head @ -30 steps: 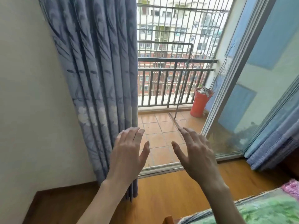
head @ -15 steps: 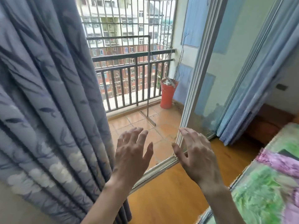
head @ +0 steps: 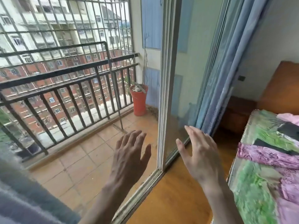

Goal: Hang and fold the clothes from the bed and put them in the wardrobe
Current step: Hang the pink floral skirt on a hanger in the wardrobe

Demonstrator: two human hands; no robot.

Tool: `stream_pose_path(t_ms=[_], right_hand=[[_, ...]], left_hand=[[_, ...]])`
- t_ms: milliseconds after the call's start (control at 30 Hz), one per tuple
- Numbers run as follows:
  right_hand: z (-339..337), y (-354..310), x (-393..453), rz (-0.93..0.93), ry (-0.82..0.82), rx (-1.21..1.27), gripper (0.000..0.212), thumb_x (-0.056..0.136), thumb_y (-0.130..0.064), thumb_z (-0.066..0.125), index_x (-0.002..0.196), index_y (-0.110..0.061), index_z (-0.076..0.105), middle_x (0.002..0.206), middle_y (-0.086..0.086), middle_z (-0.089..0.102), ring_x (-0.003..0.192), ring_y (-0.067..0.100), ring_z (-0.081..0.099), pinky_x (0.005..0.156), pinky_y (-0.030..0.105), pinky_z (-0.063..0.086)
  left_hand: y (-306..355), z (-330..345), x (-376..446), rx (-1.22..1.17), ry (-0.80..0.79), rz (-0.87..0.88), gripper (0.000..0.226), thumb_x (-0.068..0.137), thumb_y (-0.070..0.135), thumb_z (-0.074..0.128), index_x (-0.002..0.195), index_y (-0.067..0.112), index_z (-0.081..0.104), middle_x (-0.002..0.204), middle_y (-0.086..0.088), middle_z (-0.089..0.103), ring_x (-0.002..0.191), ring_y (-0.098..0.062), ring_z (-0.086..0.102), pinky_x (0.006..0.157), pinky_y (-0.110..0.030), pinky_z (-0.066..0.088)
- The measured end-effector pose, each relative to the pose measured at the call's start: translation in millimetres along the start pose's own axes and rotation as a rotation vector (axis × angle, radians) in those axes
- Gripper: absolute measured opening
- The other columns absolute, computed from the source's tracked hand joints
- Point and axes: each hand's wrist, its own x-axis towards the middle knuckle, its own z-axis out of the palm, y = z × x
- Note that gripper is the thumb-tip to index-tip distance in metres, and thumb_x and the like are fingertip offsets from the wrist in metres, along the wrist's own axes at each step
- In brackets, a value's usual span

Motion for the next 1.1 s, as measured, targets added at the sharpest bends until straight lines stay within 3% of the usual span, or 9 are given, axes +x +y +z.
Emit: stream_pose_path(t_ms=[300,500,667,1100], right_hand=[[11.4,81.1,91.0,0.096,0.078,-0.132,0.061,0.105,-0.056,0.040,0.146,-0.013,0.054,0.145,0.004,0.059,0.134,0.020,0.053,0.116,0.041,0.040],[0.9,133.6,113.8,0.217,0.166,-0.224,0.059,0.104,-0.054,0.042,0.144,-0.013,0.057,0.143,0.004,0.061,0.133,0.021,0.055,0.112,0.041,0.044],[1.7,183.8,126.6,0.351,0.166,-0.274,0.060,0.105,-0.058,0.039,0.149,-0.018,0.050,0.149,0.001,0.056,0.137,0.018,0.051,0.113,0.041,0.044],[9.6,335.7,210.1,0.591,0.198,-0.333,0.059,0.106,-0.062,0.034,0.155,-0.028,0.033,0.155,-0.007,0.044,0.141,0.013,0.046,0.115,0.039,0.043]], left_hand=[[19.7,77.8,140.0,-0.129,0.008,0.102,0.046,0.102,0.041,0.050,0.136,0.015,0.064,0.137,-0.004,0.065,0.121,-0.028,0.060,0.101,-0.043,0.044],[57.8,126.2,199.9,-0.246,-0.010,0.205,0.044,0.104,0.042,0.048,0.137,0.016,0.061,0.137,-0.002,0.062,0.126,-0.026,0.057,0.105,-0.043,0.043],[94.8,168.9,245.5,-0.333,-0.041,0.302,0.049,0.104,0.045,0.043,0.138,0.014,0.060,0.136,-0.003,0.062,0.124,-0.028,0.058,0.105,-0.044,0.045],[199.8,298.0,410.6,-0.514,-0.119,0.527,0.037,0.106,0.032,0.056,0.137,0.013,0.061,0.138,-0.006,0.062,0.124,-0.030,0.059,0.104,-0.044,0.045]])
